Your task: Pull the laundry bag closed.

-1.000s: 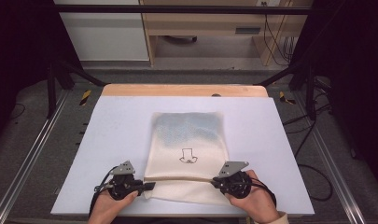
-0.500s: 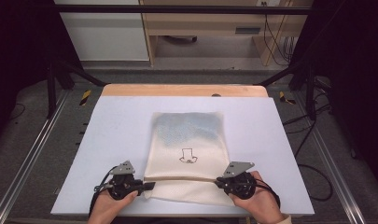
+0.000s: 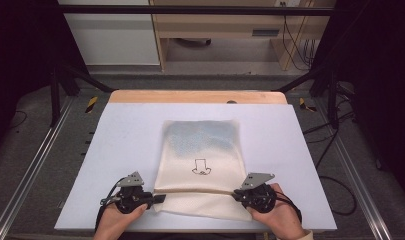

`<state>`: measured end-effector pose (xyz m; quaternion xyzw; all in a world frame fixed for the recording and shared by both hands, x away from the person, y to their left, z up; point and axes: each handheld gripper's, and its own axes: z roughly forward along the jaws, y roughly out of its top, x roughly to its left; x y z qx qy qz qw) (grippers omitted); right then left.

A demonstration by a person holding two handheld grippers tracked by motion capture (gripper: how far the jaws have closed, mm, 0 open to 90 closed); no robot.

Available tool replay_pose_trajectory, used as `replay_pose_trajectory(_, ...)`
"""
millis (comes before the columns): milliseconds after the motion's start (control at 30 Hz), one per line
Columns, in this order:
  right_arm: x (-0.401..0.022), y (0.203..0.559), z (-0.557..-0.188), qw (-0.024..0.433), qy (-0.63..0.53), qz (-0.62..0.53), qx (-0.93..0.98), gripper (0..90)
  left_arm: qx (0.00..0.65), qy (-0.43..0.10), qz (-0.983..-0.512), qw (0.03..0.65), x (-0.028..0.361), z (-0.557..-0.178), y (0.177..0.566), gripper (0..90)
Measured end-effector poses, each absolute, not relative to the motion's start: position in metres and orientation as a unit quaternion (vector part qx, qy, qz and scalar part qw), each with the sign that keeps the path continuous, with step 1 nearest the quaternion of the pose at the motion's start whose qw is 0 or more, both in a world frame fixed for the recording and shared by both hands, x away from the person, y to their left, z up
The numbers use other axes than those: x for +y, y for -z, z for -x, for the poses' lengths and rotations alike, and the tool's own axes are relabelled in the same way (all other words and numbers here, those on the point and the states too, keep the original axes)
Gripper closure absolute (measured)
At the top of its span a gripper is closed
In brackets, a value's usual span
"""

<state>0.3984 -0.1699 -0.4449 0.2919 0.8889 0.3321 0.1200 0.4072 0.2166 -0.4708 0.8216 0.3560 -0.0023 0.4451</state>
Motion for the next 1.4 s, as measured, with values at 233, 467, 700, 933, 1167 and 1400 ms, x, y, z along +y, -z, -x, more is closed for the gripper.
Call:
replay_pose_trajectory(233,-0.172,0.446,-0.399,0.119,-0.334,-0.298,0.886,82.1,0.355,0.002,-0.822,0.446,0.217,-0.407,0.471,82.2)
replay_pose_trajectory(467,-0.175,0.447,-0.399,0.118,-0.334,-0.302,0.885,82.1,0.355,0.003,-0.822,0.446,0.217,-0.407,0.471,82.2)
replay_pose_trajectory(700,-0.179,0.449,-0.399,0.116,-0.335,-0.309,0.883,82.1,0.356,0.003,-0.821,0.446,0.217,-0.408,0.471,82.2)
replay_pose_trajectory(933,-0.183,0.45,-0.398,0.115,-0.335,-0.317,0.88,82.1,0.355,0.004,-0.821,0.447,0.217,-0.408,0.471,82.3)
replay_pose_trajectory(1167,-0.189,0.452,-0.397,0.115,-0.334,-0.324,0.878,82.1,0.356,0.003,-0.82,0.449,0.218,-0.408,0.469,82.3)
replay_pose_trajectory(1400,-0.194,0.452,-0.396,0.115,-0.328,-0.338,0.875,82.0,0.355,0.003,-0.82,0.449,0.219,-0.408,0.469,82.3)
